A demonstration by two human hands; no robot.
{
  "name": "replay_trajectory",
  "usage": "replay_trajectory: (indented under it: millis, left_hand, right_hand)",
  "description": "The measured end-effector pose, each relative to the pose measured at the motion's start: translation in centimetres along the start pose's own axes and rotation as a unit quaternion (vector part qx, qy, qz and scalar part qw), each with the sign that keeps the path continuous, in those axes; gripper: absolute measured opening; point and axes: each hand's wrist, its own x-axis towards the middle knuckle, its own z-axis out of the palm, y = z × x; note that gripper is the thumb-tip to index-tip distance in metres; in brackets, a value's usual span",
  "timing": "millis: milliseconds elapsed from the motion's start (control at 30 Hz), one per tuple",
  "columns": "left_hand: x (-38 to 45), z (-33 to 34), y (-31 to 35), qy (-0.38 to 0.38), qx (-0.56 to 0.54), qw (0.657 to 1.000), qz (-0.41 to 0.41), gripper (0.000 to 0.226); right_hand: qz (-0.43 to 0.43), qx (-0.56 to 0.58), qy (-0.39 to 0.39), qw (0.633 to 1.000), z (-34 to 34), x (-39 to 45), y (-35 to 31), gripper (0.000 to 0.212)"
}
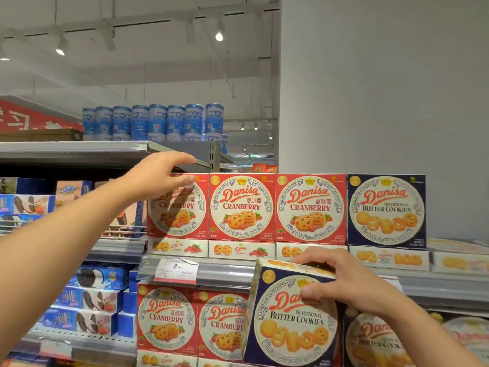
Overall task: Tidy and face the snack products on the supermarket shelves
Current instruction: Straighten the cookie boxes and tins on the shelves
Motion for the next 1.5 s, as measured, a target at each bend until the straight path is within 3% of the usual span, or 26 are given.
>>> replay_trajectory:
  millis: [133, 367, 500, 633, 900, 1133, 1500]
  left_hand:
    - [-1.3, 0.4, 4.2, 0.084, 0.046, 0.988, 0.123, 0.046]
    - [-2.2, 3.6, 16.2, 0.079, 0.073, 0.955, 0.276, 0.044]
    - [0.6, 4.6, 22.4, 0.057, 0.048, 0.954, 0.289, 0.049]
    - [4.6, 5.5, 27.7, 0.053, 0.038, 0.952, 0.301, 0.044]
    - [10.3, 7.2, 35.3, -0.048, 0.032, 0.963, 0.264, 0.066]
    - [10.9, 9.6, 36.8, -0.093, 0.021, 0.964, 0.247, 0.059]
    - [11.2, 10.7, 36.3, -0.059, -0.004, 0.969, 0.238, 0.054]
  right_hand:
    - [-0.004, -0.051, 0.023, 0.998, -2.4, -1.9, -0.6, 0.049]
    - [0.02, -0.16, 0.025, 0.987, -13.1, -7.3, -2.9, 0.044]
    - [0.047, -0.232, 0.052, 0.97, -20.3, -9.8, -4.1, 0.048]
    - [0.067, -0.258, 0.067, 0.961, -26.1, -11.2, -4.0, 0.036]
    - [0.079, -0.299, 0.104, 0.945, -31.3, -10.9, -1.2, 0.042]
    - [0.07, -0.286, 0.11, 0.949, -32.1, -10.3, 1.6, 0.036]
    - [0.078, -0.287, 0.101, 0.949, -32.3, -8.4, 3.4, 0.038]
